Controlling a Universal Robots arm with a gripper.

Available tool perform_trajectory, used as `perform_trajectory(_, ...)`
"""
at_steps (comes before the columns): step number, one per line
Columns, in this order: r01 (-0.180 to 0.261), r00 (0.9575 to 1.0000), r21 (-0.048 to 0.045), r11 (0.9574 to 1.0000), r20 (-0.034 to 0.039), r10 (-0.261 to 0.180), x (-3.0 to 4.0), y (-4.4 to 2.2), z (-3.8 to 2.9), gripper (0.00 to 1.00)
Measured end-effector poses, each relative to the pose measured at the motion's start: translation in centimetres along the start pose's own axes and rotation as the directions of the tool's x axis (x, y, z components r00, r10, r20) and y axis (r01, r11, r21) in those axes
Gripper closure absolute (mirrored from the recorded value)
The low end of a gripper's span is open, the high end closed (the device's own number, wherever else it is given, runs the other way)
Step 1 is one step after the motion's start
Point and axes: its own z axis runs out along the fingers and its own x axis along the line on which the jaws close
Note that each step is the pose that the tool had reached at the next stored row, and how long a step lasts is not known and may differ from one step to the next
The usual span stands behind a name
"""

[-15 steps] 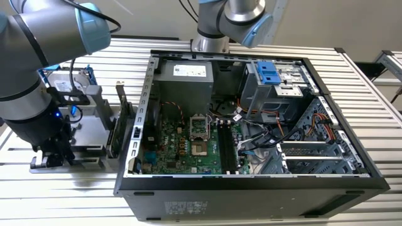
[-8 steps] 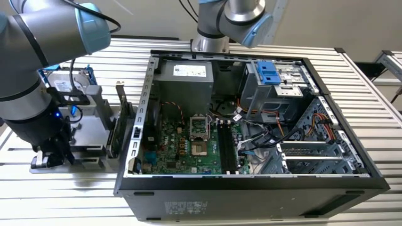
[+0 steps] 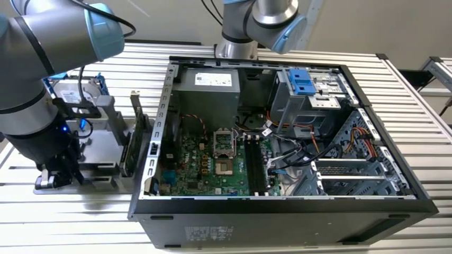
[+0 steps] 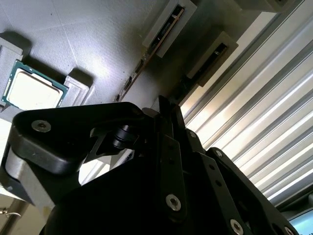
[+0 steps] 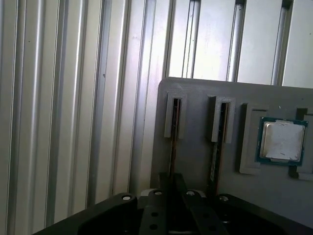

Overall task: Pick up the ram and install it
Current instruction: 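Pick up the ram and move it above insertion slot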

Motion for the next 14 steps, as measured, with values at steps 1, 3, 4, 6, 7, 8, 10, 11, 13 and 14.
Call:
perform_trajectory(1,0.000,1.0000,-0.0001,1.0000,-0.0001,0.000,0.00,0.00,0.00,1.00)
perform_trajectory(3,0.000,1.0000,0.0000,1.0000,-0.0001,0.000,0.00,0.00,0.00,1.00)
perform_trajectory(4,0.000,1.0000,-0.0001,1.0000,-0.0001,0.000,0.00,0.00,0.00,1.00)
perform_trajectory(6,0.000,1.0000,-0.0001,1.0000,0.0000,0.000,0.01,0.00,0.00,1.00)
perform_trajectory(7,0.000,1.0000,-0.0001,1.0000,0.0000,0.000,0.01,0.00,0.00,1.00)
perform_trajectory(8,0.000,1.0000,0.0000,1.0000,0.0001,0.000,0.00,0.00,0.00,1.00)
perform_trajectory(10,0.000,1.0000,-0.0001,1.0000,0.0001,0.000,0.01,0.00,0.00,1.00)
perform_trajectory(11,0.000,1.0000,0.0000,1.0000,0.0002,0.000,0.00,0.00,0.00,1.00)
perform_trajectory(13,0.000,1.0000,0.0001,1.0000,0.0002,0.000,0.01,0.00,-0.08,1.00)
perform_trajectory(14,0.000,1.0000,-0.0001,1.0000,0.0002,0.000,0.02,0.00,-0.15,1.00)
